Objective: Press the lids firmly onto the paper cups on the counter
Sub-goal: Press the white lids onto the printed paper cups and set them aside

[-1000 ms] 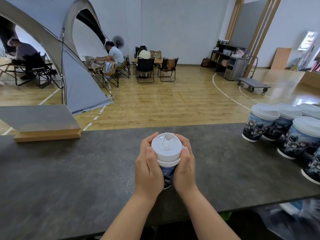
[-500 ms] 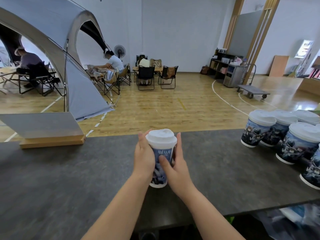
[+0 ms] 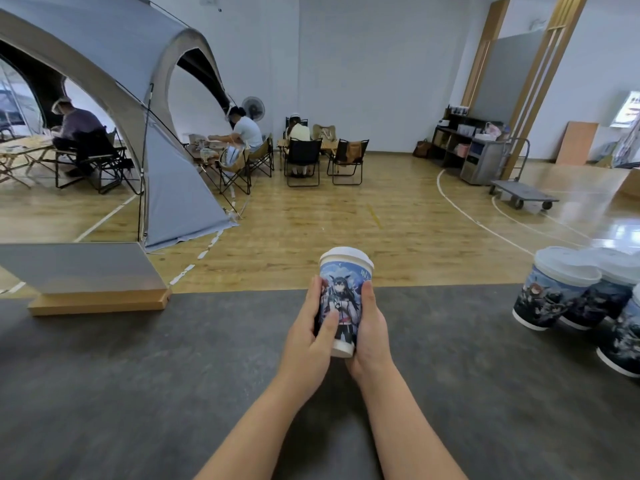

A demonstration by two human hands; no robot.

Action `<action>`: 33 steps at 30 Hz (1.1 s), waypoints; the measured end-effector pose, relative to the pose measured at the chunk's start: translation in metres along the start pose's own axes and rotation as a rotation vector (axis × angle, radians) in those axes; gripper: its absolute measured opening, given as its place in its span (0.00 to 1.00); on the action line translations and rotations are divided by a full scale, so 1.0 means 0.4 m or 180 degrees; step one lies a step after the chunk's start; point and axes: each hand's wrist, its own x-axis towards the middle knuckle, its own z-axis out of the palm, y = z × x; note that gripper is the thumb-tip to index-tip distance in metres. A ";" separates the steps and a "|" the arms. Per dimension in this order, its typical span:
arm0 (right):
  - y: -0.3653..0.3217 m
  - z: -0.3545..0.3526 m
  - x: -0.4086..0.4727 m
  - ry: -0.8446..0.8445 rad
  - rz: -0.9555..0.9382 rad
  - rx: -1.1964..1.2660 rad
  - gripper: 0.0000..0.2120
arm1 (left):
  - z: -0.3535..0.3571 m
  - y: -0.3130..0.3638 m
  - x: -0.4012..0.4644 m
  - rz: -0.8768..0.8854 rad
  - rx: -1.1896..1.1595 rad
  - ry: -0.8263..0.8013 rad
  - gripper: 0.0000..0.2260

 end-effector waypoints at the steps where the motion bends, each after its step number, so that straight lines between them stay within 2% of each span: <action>1: 0.006 -0.007 0.004 -0.0069 0.0034 0.0015 0.31 | -0.002 -0.004 -0.007 0.0019 0.0040 -0.0029 0.29; 4: 0.016 -0.013 0.012 -0.0226 0.0043 0.0102 0.34 | 0.001 -0.002 -0.016 0.0153 0.0240 -0.0016 0.38; 7: 0.025 -0.023 0.020 -0.0333 0.0293 0.0314 0.33 | 0.009 0.004 -0.021 0.0321 0.0461 0.0165 0.40; 11: 0.021 -0.025 0.021 -0.0572 0.0391 0.0666 0.26 | 0.006 -0.003 -0.022 0.0632 0.0578 0.0782 0.34; 15: 0.016 -0.023 0.017 -0.0708 0.0179 0.0618 0.23 | -0.005 -0.017 -0.017 0.0823 0.0588 0.1049 0.27; 20: 0.039 -0.038 0.021 -0.0272 -0.0528 -0.0471 0.25 | -0.012 -0.011 -0.009 0.0538 0.0456 0.0979 0.30; 23: 0.032 -0.039 0.020 -0.0223 -0.0563 -0.0451 0.24 | -0.015 -0.002 -0.006 0.0298 0.0230 0.0898 0.31; 26: 0.026 -0.039 0.021 -0.0209 -0.0488 -0.0272 0.26 | -0.012 0.004 0.000 0.0051 -0.0301 0.0878 0.26; 30: 0.034 -0.022 0.011 -0.0196 -0.0607 -0.0639 0.25 | -0.018 -0.003 0.014 -0.0127 -0.0709 0.0984 0.25; 33: 0.037 -0.016 0.003 -0.0331 -0.0551 -0.0579 0.22 | -0.026 -0.008 0.021 -0.0313 -0.1045 0.0902 0.24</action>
